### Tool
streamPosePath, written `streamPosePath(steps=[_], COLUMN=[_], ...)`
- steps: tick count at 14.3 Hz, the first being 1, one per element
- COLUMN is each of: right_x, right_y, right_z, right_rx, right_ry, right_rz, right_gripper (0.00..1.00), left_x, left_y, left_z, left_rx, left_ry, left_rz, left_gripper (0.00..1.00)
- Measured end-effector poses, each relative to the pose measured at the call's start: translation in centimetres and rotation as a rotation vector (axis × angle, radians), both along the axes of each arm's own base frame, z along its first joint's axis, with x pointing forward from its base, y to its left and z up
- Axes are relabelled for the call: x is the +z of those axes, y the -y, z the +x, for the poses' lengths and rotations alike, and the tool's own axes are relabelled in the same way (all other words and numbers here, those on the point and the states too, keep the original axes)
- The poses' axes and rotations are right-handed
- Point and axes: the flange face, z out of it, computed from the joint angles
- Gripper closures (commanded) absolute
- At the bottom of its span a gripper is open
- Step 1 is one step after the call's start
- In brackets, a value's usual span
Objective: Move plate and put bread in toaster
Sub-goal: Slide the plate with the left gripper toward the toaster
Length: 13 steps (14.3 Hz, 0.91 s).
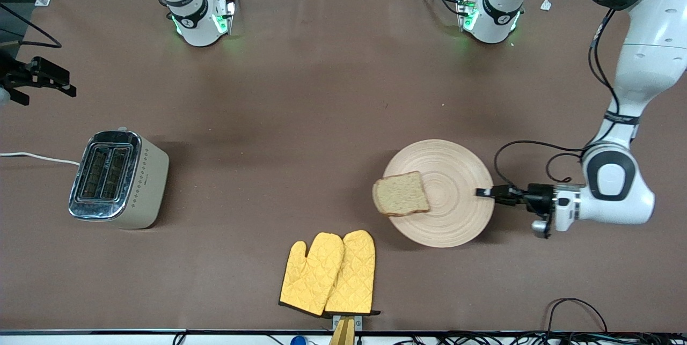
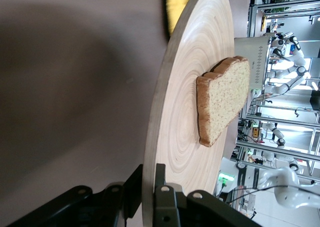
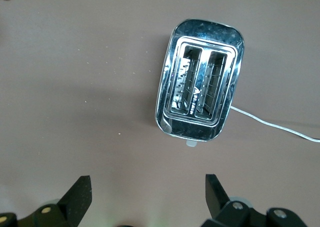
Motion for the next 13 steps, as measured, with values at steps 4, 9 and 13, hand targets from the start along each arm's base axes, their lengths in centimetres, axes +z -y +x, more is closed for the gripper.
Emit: streamPosePath(steps=[4, 9, 13], right_x=[0.6, -4.7, -10.1], right_y=[-1.5, -2.2, -5.6], right_z=[1.2, 5.8, 8.3], right_rx=[0.005, -0.023, -0.087], right_ry=[0.034, 0.060, 0.009], right_rz=[0.101, 0.165, 0.174], right_gripper=[0.00, 0.00, 0.00], left_x=[-0.9, -4.1, -9.2], left_y=[15.4, 26.6, 30.1], left_z=[-2.4, -7.2, -9.8], left_rx=[-0.068, -0.055, -0.015], left_ry=[-0.010, -0.065, -0.055], left_rz=[-0.015, -0.046, 0.034], left_gripper=[1.00, 1.00, 1.00])
